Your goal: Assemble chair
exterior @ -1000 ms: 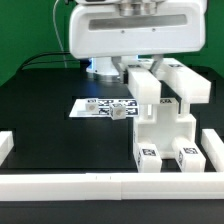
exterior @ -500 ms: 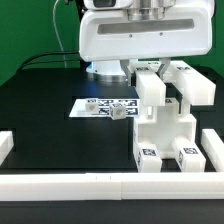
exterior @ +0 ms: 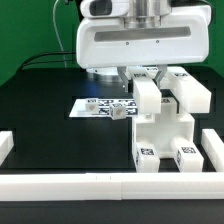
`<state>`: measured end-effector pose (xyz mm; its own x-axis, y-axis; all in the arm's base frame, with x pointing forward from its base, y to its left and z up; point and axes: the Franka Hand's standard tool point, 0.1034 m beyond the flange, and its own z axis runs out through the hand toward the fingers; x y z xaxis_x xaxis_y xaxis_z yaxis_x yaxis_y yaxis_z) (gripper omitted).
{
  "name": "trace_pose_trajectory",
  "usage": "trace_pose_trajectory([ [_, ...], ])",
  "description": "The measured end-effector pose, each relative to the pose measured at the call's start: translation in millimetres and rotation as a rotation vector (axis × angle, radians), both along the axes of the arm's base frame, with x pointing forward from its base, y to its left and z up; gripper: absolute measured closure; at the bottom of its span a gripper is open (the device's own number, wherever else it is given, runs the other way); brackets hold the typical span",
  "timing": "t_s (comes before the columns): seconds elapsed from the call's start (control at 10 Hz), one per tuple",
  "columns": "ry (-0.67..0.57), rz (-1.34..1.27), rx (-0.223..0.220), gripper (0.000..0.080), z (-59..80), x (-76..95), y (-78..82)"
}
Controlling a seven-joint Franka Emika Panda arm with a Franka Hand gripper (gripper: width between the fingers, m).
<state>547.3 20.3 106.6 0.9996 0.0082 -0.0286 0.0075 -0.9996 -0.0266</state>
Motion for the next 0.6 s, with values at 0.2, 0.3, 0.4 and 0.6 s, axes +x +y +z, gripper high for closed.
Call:
trace_pose_trajectory([
  [0.2,-0.004,0.002,-0.005,0.0515,-8.2,1.4,0.2],
  [0.3,-0.009,0.003,-0.006,0.0515,-9.0,2.9,1.0],
  [0.4,-0.018,0.004,-0.007,0.0515,-9.2,5.0,1.4],
  [0.6,-0.049,-0.018,-0.009,0.0515,-8.7,15.4,6.8],
])
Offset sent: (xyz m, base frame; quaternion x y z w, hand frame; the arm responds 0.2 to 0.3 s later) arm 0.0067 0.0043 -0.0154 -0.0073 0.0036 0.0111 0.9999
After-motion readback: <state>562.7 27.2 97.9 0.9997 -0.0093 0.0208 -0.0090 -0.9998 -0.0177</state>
